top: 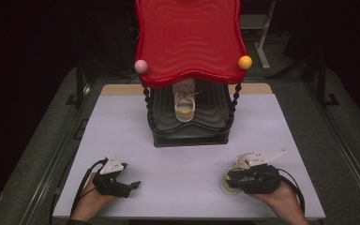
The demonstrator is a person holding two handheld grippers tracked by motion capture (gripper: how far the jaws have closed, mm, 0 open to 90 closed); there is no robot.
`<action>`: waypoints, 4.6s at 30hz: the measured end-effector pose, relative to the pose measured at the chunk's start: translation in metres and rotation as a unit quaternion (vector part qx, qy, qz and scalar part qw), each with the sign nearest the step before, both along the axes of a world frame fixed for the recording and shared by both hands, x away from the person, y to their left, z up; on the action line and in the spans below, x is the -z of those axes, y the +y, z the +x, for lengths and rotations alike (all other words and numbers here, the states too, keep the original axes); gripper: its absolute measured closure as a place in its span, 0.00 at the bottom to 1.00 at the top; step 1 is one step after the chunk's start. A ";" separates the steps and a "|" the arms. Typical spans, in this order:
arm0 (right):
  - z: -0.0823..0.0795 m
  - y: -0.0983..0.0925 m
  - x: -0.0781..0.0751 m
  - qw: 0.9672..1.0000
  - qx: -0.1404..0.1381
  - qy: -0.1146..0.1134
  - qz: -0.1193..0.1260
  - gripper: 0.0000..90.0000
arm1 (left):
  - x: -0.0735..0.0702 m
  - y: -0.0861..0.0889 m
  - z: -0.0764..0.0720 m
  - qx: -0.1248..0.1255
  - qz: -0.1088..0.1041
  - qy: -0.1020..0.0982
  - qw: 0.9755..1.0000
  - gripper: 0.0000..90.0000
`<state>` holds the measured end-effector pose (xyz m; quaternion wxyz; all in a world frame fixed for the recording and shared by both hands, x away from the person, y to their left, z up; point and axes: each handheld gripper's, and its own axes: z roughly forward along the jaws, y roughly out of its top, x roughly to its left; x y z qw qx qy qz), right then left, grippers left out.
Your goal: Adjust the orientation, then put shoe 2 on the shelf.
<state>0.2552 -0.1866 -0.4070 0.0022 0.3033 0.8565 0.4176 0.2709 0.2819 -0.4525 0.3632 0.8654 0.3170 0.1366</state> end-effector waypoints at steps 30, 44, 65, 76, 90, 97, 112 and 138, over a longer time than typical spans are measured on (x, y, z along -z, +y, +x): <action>-0.009 0.039 -0.020 0.996 -0.076 -0.032 -0.017 0.86 | 0.000 0.000 0.000 0.000 0.000 -0.001 1.000 0.15; -0.008 0.079 -0.043 0.989 -0.134 -0.055 -0.012 0.86 | 0.000 0.000 0.000 0.001 0.001 0.000 1.000 0.15; 0.020 0.098 -0.097 0.978 -0.175 -0.108 -0.027 0.86 | 0.000 0.000 0.000 0.001 0.002 0.000 1.000 0.15; 0.061 0.094 -0.110 0.975 -0.178 -0.119 -0.050 0.86 | 0.000 0.000 0.000 0.000 0.000 0.001 1.000 0.15; 0.117 0.088 -0.119 0.975 -0.179 -0.113 -0.065 0.86 | 0.000 0.000 0.000 0.000 0.001 0.000 1.000 0.15; 0.132 0.089 -0.117 0.975 -0.180 -0.115 -0.067 0.86 | 0.000 0.000 0.000 -0.001 0.000 0.000 1.000 0.15; 0.131 0.085 -0.110 0.979 -0.136 -0.128 -0.078 0.70 | -0.001 -0.001 0.000 -0.003 0.001 0.001 1.000 0.15; 0.114 0.031 -0.077 0.989 0.061 -0.132 -0.025 1.00 | -0.104 -0.150 0.080 0.097 -0.033 -0.068 0.992 1.00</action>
